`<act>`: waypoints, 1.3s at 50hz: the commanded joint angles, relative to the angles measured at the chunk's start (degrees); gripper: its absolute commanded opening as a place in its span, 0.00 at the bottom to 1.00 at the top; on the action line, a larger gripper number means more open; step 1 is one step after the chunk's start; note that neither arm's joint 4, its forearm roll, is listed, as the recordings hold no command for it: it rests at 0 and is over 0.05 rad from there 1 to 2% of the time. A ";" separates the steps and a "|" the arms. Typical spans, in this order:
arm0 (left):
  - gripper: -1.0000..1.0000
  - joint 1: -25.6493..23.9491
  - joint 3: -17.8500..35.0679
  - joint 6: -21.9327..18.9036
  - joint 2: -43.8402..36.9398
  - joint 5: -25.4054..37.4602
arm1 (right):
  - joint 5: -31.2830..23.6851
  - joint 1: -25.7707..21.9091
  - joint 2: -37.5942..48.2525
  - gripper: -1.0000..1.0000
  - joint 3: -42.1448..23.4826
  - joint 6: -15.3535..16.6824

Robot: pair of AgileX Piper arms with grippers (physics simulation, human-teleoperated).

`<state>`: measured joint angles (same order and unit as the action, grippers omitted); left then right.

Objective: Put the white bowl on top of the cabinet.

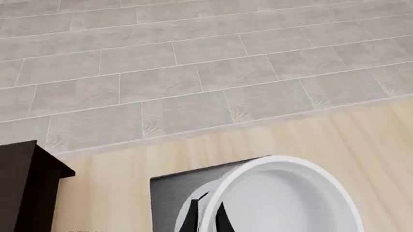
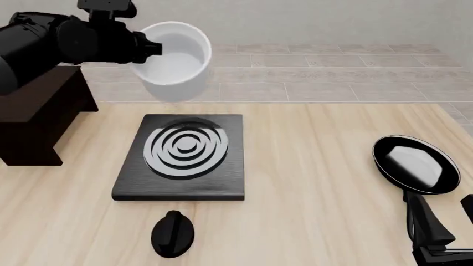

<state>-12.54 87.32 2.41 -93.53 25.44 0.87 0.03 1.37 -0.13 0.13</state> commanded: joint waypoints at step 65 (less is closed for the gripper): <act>0.00 29.08 7.27 5.51 0.35 -0.29 | -0.01 0.00 -0.01 1.00 0.00 -0.01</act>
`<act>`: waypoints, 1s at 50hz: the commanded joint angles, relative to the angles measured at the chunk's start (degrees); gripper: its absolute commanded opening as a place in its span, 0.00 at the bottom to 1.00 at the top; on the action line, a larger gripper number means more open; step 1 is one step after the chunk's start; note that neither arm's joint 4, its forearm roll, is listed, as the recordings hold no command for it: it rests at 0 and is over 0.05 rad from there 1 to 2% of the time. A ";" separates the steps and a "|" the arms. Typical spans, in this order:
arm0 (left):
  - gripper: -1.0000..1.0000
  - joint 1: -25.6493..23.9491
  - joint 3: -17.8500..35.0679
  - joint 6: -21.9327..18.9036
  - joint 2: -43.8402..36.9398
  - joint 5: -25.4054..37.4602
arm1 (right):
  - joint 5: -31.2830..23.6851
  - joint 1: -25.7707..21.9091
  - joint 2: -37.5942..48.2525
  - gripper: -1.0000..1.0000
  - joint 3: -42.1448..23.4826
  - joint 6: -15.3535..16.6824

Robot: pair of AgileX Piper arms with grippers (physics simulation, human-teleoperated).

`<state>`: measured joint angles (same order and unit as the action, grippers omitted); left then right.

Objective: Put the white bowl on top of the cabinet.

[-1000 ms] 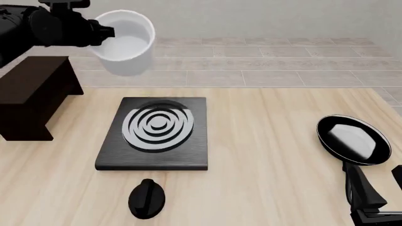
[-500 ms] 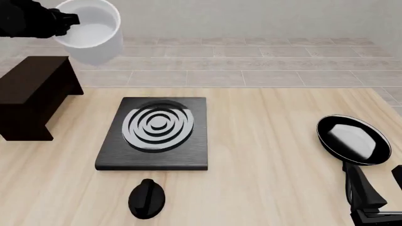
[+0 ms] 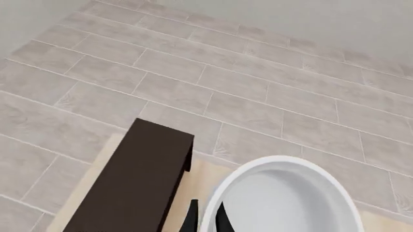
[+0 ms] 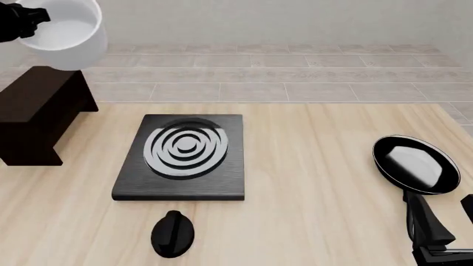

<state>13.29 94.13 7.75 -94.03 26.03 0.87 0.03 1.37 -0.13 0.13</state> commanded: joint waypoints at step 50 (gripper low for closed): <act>0.00 12.42 -1.49 5.71 -5.02 -10.08 | 0.01 -0.02 0.02 1.00 0.00 0.00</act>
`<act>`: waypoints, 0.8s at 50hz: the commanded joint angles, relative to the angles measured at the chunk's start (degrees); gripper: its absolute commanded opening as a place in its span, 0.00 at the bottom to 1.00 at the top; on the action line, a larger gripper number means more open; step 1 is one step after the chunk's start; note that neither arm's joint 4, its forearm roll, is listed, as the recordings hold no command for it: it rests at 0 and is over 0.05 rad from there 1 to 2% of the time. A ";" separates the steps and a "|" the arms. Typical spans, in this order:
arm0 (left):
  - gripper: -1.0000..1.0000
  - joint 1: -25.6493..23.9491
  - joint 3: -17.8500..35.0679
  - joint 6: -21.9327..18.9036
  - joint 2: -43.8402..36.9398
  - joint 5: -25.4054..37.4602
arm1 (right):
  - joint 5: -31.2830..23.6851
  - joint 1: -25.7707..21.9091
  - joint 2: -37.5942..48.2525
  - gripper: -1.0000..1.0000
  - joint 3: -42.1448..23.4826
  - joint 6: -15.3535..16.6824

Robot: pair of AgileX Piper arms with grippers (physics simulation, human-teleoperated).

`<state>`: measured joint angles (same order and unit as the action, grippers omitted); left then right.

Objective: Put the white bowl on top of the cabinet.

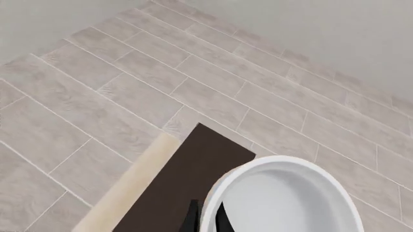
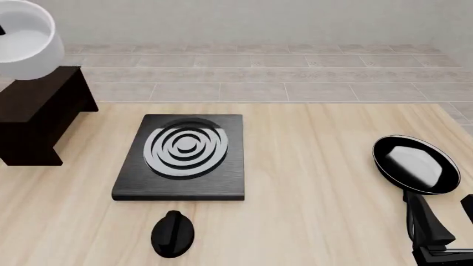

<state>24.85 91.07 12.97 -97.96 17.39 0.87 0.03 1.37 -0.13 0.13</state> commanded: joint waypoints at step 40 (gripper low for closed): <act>0.00 5.06 7.24 2.58 -11.12 -3.81 | 0.01 -0.01 0.01 1.00 0.00 0.01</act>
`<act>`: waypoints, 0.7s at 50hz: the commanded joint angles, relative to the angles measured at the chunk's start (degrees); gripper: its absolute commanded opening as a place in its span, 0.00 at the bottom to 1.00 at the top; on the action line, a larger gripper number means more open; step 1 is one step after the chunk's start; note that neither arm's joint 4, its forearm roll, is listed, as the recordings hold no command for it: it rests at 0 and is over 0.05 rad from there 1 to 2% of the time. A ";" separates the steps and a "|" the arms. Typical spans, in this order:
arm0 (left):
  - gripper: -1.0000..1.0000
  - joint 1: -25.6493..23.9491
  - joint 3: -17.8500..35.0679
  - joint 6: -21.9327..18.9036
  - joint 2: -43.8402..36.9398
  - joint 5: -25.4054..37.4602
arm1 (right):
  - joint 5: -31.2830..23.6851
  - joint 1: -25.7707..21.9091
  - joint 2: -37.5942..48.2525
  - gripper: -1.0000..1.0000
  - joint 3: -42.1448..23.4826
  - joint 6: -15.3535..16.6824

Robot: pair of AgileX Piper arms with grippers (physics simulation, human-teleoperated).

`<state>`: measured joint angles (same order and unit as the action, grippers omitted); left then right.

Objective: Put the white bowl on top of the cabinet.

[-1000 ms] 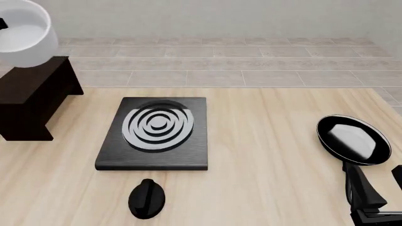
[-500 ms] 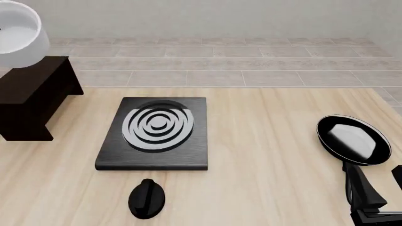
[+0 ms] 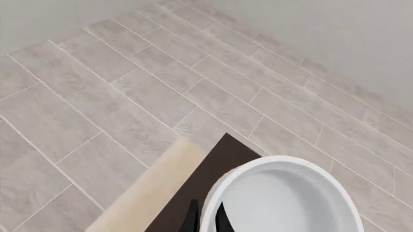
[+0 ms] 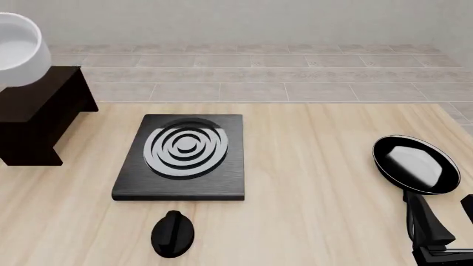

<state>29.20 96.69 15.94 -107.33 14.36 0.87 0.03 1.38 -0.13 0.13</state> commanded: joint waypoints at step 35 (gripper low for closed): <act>0.00 0.70 -2.08 -0.44 -4.08 -3.68 | 0.00 0.01 0.01 1.00 0.00 0.01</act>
<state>30.08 95.17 16.14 -111.75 11.80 0.87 0.03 1.37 -0.13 0.13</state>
